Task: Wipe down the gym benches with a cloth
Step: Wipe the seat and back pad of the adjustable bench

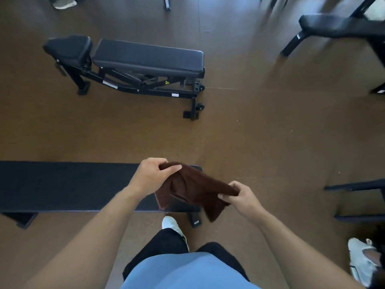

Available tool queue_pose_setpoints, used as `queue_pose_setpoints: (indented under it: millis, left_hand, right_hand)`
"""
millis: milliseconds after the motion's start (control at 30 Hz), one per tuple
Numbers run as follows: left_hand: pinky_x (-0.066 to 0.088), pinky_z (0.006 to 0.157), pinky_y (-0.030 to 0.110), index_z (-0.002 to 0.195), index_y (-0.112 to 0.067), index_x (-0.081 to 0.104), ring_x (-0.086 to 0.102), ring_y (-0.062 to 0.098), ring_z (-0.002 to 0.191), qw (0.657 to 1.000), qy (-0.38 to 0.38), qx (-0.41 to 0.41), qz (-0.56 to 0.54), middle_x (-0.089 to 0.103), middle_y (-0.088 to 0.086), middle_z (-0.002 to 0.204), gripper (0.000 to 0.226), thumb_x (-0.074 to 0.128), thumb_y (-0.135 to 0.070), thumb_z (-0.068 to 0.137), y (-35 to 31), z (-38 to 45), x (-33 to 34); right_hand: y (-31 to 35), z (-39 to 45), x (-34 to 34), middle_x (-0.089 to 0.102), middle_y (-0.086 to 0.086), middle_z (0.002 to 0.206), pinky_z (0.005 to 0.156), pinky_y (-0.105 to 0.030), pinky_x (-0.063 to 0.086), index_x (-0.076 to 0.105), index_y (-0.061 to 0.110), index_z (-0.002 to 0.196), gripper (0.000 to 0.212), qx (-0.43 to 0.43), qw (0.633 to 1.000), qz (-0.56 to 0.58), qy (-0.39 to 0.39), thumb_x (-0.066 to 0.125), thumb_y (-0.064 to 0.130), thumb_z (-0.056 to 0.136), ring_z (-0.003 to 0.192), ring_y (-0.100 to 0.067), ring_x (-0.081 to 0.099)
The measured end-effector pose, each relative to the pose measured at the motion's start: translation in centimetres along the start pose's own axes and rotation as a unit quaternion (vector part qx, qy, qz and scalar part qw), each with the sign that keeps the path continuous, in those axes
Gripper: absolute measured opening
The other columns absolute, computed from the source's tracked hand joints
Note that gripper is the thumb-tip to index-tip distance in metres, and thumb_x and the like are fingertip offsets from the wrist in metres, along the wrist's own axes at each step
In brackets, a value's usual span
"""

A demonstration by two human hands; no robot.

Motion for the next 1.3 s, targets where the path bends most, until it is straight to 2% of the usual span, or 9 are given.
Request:
queue_pose_setpoints:
  millis: [167,367,467,567,733,833,1033,1167,1300]
  left_hand:
    - [0.055,0.057,0.033,0.077,-0.018,0.075,0.069,0.018,0.060,0.997,-0.015,-0.068,-0.024,0.075,0.003,0.071,0.031,0.085,-0.047,0.079,-0.3,4.4,-0.2]
    - [0.062,0.083,0.036,0.104,-0.010,0.078,0.078,0.023,0.087,0.953,-0.009,-0.149,-0.263,0.080,0.011,0.100,0.020,0.080,-0.020,0.088,-2.4,8.1,5.3]
    - [0.061,0.080,0.035,0.102,-0.008,0.077,0.075,0.021,0.082,0.928,-0.064,-0.190,-0.315,0.080,0.010,0.098,0.017,0.078,-0.020,0.090,-4.1,10.5,8.7]
    - [0.063,0.076,0.039,0.091,-0.011,0.072,0.070,0.019,0.078,0.908,-0.118,-0.226,-0.334,0.075,0.008,0.091,0.016,0.075,-0.027,0.093,-6.9,12.9,13.1]
    - [0.065,0.079,0.046,0.096,-0.013,0.067,0.075,0.024,0.089,0.906,-0.166,-0.245,-0.303,0.078,0.008,0.099,0.029,0.075,-0.040,0.090,-14.6,17.2,18.6]
    - [0.065,0.079,0.047,0.097,-0.014,0.067,0.077,0.025,0.090,0.913,-0.169,-0.224,-0.296,0.078,0.007,0.097,0.031,0.081,-0.039,0.085,-19.2,19.5,19.9]
    - [0.066,0.076,0.045,0.111,-0.012,0.064,0.078,0.024,0.089,0.908,-0.164,-0.201,-0.329,0.077,0.012,0.102,0.017,0.068,-0.024,0.099,-25.8,23.2,21.5]
    - [0.065,0.080,0.043,0.116,-0.016,0.064,0.073,0.022,0.100,0.892,-0.174,-0.206,-0.363,0.073,0.009,0.112,0.017,0.056,-0.024,0.105,-27.7,24.9,22.8]
    - [0.064,0.084,0.040,0.117,-0.017,0.067,0.072,0.022,0.105,0.872,-0.156,-0.211,-0.414,0.074,0.006,0.113,0.030,0.056,-0.041,0.103,-28.9,26.7,23.5]
  right_hand:
    - [3.6,5.3,-6.9,0.082,-0.006,0.106,0.091,-0.037,0.058,0.077,0.013,0.110,0.020,0.006,0.976,0.209,-0.057,0.079,0.020,0.091,0.099,-0.021,0.076]
    - [7.1,12.4,-14.1,0.077,0.000,0.096,0.082,-0.021,0.056,0.073,0.010,0.103,0.011,-0.032,0.969,0.232,-0.078,0.065,0.018,0.103,0.085,-0.008,0.071]
    - [8.5,15.9,-19.0,0.076,0.004,0.090,0.078,-0.017,0.053,0.072,0.012,0.096,0.013,-0.068,0.974,0.188,-0.105,0.062,0.012,0.105,0.079,0.001,0.070]
    - [9.5,19.5,-23.3,0.080,0.008,0.090,0.082,-0.025,0.054,0.074,0.017,0.097,0.015,-0.074,0.982,0.145,-0.093,0.062,0.021,0.106,0.085,-0.003,0.074]
    - [12.7,22.3,-27.6,0.074,-0.014,0.088,0.067,-0.056,0.061,0.068,0.024,0.093,0.022,-0.086,0.995,0.058,-0.004,0.058,0.038,0.106,0.072,-0.019,0.068]
    - [14.7,22.7,-29.5,0.069,0.013,0.071,0.066,-0.037,0.052,0.066,0.037,0.088,0.023,-0.131,0.991,-0.022,0.015,0.054,0.041,0.107,0.065,-0.003,0.062]
    - [16.7,23.0,-30.2,0.077,0.020,0.108,0.087,-0.030,0.061,0.073,0.039,0.122,0.021,-0.209,0.973,-0.093,0.034,0.061,0.039,0.104,0.098,0.002,0.072]
    - [18.1,22.6,-30.1,0.063,0.020,0.144,0.108,-0.032,0.052,0.069,0.040,0.135,0.032,-0.249,0.957,-0.150,-0.003,0.061,0.037,0.104,0.130,-0.002,0.059]
    - [19.7,22.9,-30.3,0.053,0.024,0.153,0.098,-0.024,0.050,0.060,0.047,0.142,0.038,-0.273,0.925,-0.260,-0.033,0.061,0.039,0.104,0.136,-0.003,0.052]
Point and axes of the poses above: each hand's wrist, its own z-axis towards the middle knuckle, its own x-axis out of the palm, y = z × x, the point moved 9 cm from there along z, towards the middle knuckle
